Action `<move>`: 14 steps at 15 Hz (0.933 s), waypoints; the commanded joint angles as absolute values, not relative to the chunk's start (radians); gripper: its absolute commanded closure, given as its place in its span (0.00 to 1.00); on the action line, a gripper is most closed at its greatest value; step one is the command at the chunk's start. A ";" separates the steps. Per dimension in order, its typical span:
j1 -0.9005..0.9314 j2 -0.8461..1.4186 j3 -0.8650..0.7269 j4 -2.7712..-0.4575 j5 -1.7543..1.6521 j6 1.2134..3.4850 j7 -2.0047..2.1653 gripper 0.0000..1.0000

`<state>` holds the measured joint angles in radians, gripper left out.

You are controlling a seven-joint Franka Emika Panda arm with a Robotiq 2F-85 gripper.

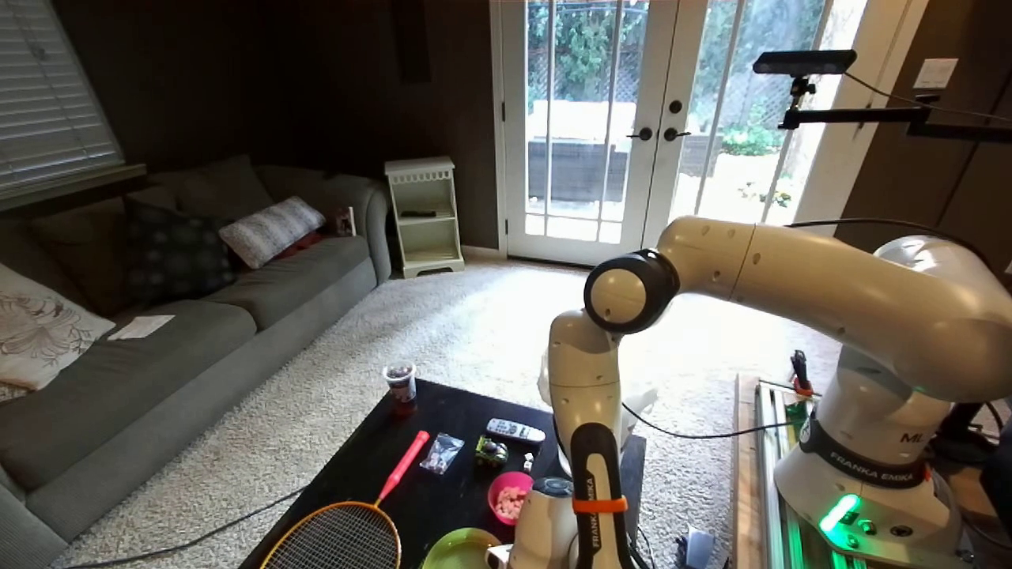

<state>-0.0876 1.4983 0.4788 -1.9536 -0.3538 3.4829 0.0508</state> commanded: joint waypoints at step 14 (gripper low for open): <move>0.040 1.497 0.488 -1.778 0.031 3.305 0.172 0.91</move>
